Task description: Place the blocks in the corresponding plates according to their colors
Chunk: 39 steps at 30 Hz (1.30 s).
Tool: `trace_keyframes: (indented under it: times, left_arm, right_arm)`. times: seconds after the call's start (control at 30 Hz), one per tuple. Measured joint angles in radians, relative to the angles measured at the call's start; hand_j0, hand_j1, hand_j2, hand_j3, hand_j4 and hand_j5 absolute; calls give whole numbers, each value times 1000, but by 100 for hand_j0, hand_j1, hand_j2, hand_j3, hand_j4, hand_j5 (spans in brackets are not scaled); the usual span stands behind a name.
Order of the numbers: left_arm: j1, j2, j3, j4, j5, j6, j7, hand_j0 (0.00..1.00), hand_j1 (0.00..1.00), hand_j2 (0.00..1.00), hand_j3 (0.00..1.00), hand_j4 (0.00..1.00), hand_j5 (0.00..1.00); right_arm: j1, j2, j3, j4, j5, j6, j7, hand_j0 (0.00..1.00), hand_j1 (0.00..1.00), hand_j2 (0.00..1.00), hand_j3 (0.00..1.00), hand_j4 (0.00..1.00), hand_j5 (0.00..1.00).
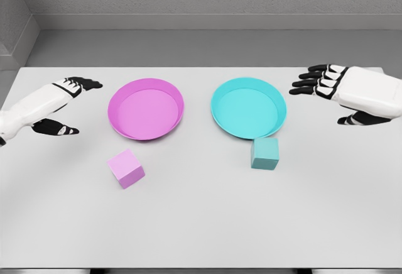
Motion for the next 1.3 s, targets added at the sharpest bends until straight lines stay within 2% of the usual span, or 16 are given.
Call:
trace_keyframes:
  times: [0.2, 0.37, 0.5, 0.6, 0.77, 0.93, 1.07, 1.3]
  left_arm:
    - [0, 1, -1, -2, -10, 0, -4, 100, 100, 100, 100, 100, 100]
    - [-3, 20, -4, -24, -92, 0, -4, 100, 100, 100, 100, 100, 100]
    - [-2, 31, -14, -82, -177, 0, -5, 100, 100, 100, 100, 100, 100]
    - [-2, 36, -34, -125, -207, 0, -17, 100, 100, 100, 100, 100, 100]
    - [-2, 49, -74, -178, -221, 0, -31, 100, 100, 100, 100, 100, 100]
    - [9, 77, -117, -233, -221, 0, -33, 100, 100, 100, 100, 100, 100]
    - [51, 116, -127, -271, -216, 0, -34, 100, 100, 100, 100, 100, 100]
    - [58, 136, -131, -304, -218, 0, -34, 100, 100, 100, 100, 100, 100]
  right_arm:
    - [3, 7, 13, 1, 3, 0, 0, 100, 100, 100, 100, 100, 100]
    - [3, 62, 40, 6, 66, 0, 0, 100, 100, 100, 100, 100, 100]
    - [3, 118, 50, 17, 105, 0, 1, 100, 100, 100, 100, 100, 100]
    - [3, 150, 66, 32, 125, 0, 4, 100, 100, 100, 100, 100, 100]
    - [6, 221, 92, 100, 152, 0, 64, 100, 100, 100, 100, 100, 100]
    - [9, 266, 118, 145, 166, 0, 82, 100, 100, 100, 100, 100, 100]
    - [9, 303, 126, 179, 184, 0, 85, 100, 100, 100, 100, 100, 100]
    - [11, 346, 133, 225, 205, 0, 86, 100, 100, 100, 100, 100, 100]
